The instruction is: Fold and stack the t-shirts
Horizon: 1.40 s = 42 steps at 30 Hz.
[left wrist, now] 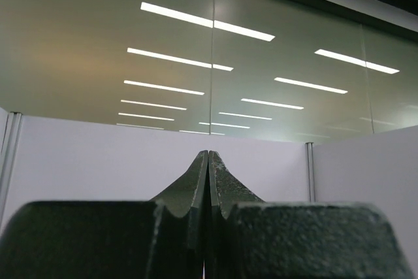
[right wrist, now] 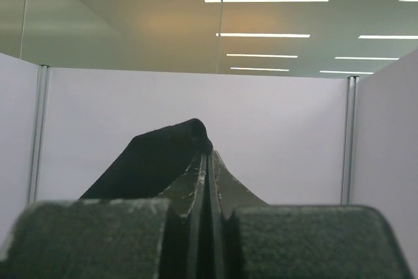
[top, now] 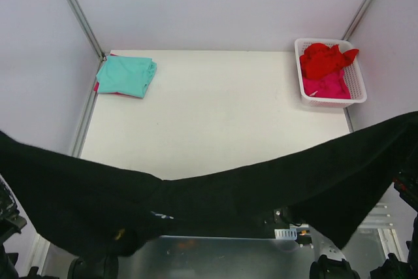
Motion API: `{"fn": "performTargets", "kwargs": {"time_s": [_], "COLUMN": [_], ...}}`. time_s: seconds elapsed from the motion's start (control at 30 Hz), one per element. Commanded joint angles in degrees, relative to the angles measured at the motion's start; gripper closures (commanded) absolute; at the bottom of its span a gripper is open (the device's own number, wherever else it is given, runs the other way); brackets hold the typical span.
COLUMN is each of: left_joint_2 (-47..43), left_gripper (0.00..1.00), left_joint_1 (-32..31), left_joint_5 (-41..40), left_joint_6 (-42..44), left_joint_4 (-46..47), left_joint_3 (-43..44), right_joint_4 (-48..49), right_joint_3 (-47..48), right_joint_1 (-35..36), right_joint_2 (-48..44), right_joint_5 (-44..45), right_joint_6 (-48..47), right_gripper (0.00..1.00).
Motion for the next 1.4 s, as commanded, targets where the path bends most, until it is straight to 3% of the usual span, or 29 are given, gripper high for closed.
{"fn": "performTargets", "kwargs": {"time_s": [0.0, 0.33, 0.53, 0.6, 0.7, 0.83, 0.97, 1.07, 1.2, 1.37], "left_joint_2": [7.9, 18.7, 19.5, 20.5, 21.0, 22.3, 24.1, 24.7, 24.9, 26.7], "left_gripper": [1.0, 1.0, 1.0, 1.0, 1.0, 1.0, 1.0, 1.0, 1.0, 1.0], "left_joint_1": [0.0, 0.0, 0.0, -0.1, -3.9, -15.8, -24.6, -24.8, -24.9, -25.8], "left_joint_5": [-0.7, 2.1, 4.1, 8.6, 12.8, 13.3, 13.4, 13.8, 16.2, 20.5], "left_joint_6": [-1.5, -3.4, -7.1, -11.6, -17.0, -17.2, -18.4, -18.1, -17.5, -22.3], "left_joint_4": [1.2, 10.4, 19.9, 22.3, 25.7, 27.9, 28.2, 25.8, 24.0, 25.8], "left_joint_3": [0.1, -9.8, -22.1, -27.0, -36.3, -45.3, -50.4, -51.4, -51.5, -55.4], "right_joint_4": [0.6, 12.5, 18.0, 19.8, 20.9, 22.0, 18.6, 19.8, 22.9, 23.4], "right_joint_3": [0.3, -12.5, -13.8, -13.7, -13.2, -12.6, -5.8, -1.6, 7.7, 12.6], "right_joint_1": [0.6, 0.6, 0.6, 0.6, 0.6, 0.7, 2.6, 2.7, 2.8, 6.1], "right_joint_2": [6.1, 14.7, 21.1, 23.3, 25.2, 26.6, 33.1, 39.8, 49.7, 53.0], "right_joint_5": [0.2, -2.6, -5.2, -6.1, -6.7, -7.8, -9.3, -9.3, -13.4, -13.0], "right_joint_6": [0.4, 1.6, 2.7, 3.2, 3.6, 5.1, 5.3, 6.3, 14.6, 15.6], "right_gripper": [0.99, 0.99, 0.99, 0.99, 0.99, 0.99, 0.99, 0.99, 0.99, 0.99]}}
